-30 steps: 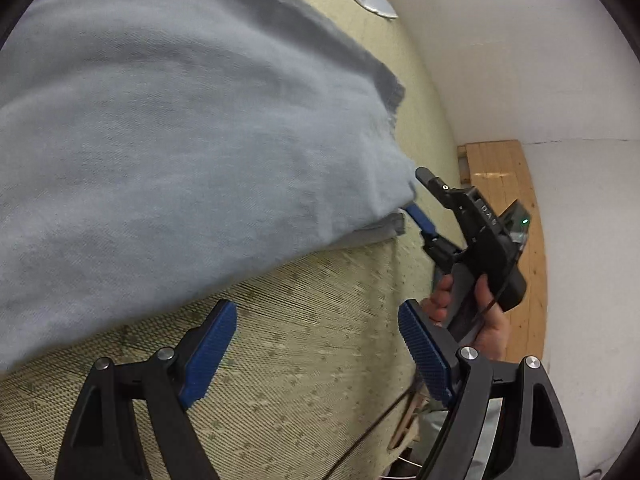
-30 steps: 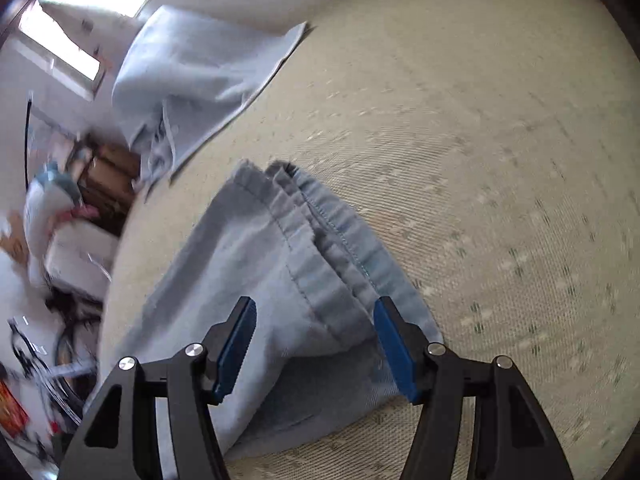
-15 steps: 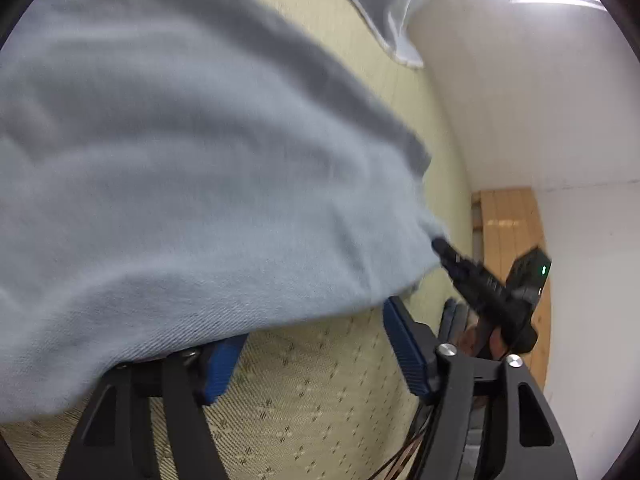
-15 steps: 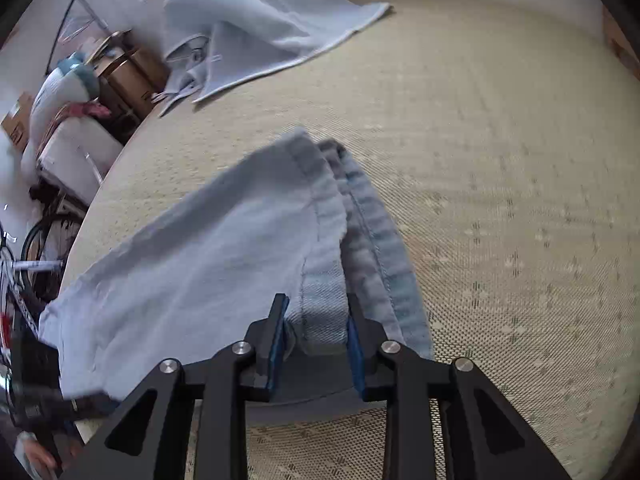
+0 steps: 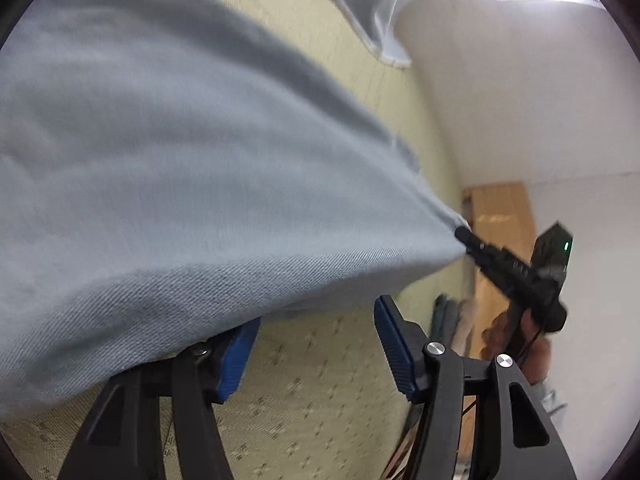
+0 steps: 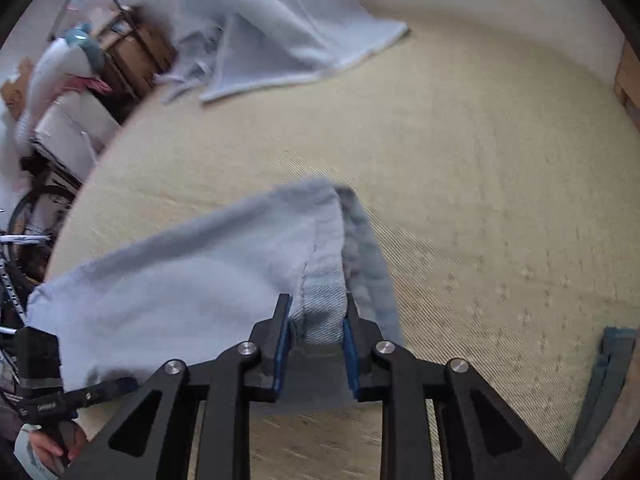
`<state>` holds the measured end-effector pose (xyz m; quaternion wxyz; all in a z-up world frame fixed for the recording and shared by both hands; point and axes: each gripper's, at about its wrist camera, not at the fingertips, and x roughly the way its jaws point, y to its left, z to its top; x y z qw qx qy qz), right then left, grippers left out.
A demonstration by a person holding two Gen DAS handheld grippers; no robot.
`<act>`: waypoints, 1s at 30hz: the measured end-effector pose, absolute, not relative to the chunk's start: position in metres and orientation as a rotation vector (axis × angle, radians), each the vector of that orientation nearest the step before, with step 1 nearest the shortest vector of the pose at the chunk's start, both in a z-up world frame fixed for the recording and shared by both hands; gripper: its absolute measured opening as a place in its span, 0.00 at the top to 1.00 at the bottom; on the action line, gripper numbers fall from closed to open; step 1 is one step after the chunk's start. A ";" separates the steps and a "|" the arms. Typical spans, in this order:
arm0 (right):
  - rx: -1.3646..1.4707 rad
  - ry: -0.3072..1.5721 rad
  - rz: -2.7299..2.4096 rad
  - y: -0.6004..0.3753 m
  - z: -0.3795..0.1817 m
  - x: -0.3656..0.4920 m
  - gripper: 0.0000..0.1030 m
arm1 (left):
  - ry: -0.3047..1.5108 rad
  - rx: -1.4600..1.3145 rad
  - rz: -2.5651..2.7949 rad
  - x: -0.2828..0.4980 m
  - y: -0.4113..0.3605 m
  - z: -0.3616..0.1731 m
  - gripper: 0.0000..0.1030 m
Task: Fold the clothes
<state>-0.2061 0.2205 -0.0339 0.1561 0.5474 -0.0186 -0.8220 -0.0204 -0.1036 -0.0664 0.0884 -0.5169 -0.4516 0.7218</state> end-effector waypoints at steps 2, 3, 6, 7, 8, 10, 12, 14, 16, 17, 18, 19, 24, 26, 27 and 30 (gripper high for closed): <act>1.620 -0.052 -2.387 0.229 -0.045 -0.206 0.75 | -1.306 -1.585 2.135 -0.023 -0.097 -0.072 0.39; 1.627 -0.035 -2.446 0.233 -0.045 -0.205 0.77 | -1.294 -1.598 2.134 -0.023 -0.095 -0.073 0.39; 1.640 -0.047 -2.590 0.248 -0.045 -0.200 0.73 | -1.292 -1.610 2.130 -0.027 -0.093 -0.077 0.39; 1.627 -0.122 -2.599 0.257 -0.044 -0.197 0.73 | -1.293 -1.613 2.129 -0.029 -0.093 -0.078 0.38; 1.626 -0.144 -2.595 0.260 -0.043 -0.194 0.73 | -1.294 -1.616 2.128 -0.030 -0.093 -0.079 0.38; 1.632 -0.166 -2.582 0.261 -0.047 -0.183 0.70 | -1.299 -1.614 2.123 -0.031 -0.094 -0.078 0.35; 1.640 -0.205 -2.558 0.263 -0.053 -0.173 0.61 | -1.300 -1.610 2.120 -0.030 -0.092 -0.076 0.34; 1.635 -0.213 -2.532 0.259 -0.063 -0.169 0.54 | -1.297 -1.605 2.122 -0.027 -0.096 -0.073 0.34; 1.631 -0.222 -2.506 0.255 -0.073 -0.165 0.53 | -1.296 -1.598 2.127 -0.026 -0.098 -0.070 0.34; 1.629 -0.226 -2.493 0.253 -0.078 -0.163 0.52 | -1.295 -1.594 2.130 -0.027 -0.099 -0.069 0.34; 1.626 -0.231 -2.481 0.252 -0.083 -0.161 0.52 | -1.294 -1.591 2.132 -0.028 -0.099 -0.069 0.34; 1.624 -0.234 -2.468 0.250 -0.088 -0.159 0.52 | -1.295 -1.588 2.133 -0.029 -0.099 -0.068 0.34; 1.597 -0.127 -2.434 0.236 -0.088 -0.169 0.50 | -1.313 -1.580 2.130 -0.030 -0.101 -0.069 0.34; 1.611 -0.084 -2.402 0.229 -0.091 -0.176 0.49 | -1.317 -1.587 2.127 -0.030 -0.103 -0.070 0.35; 1.617 -0.062 -2.387 0.226 -0.092 -0.180 0.49 | -1.319 -1.592 2.129 -0.028 -0.105 -0.070 0.40; 1.641 -0.008 -2.356 0.217 -0.098 -0.187 0.50 | -1.299 -1.641 2.155 -0.024 -0.112 -0.069 0.69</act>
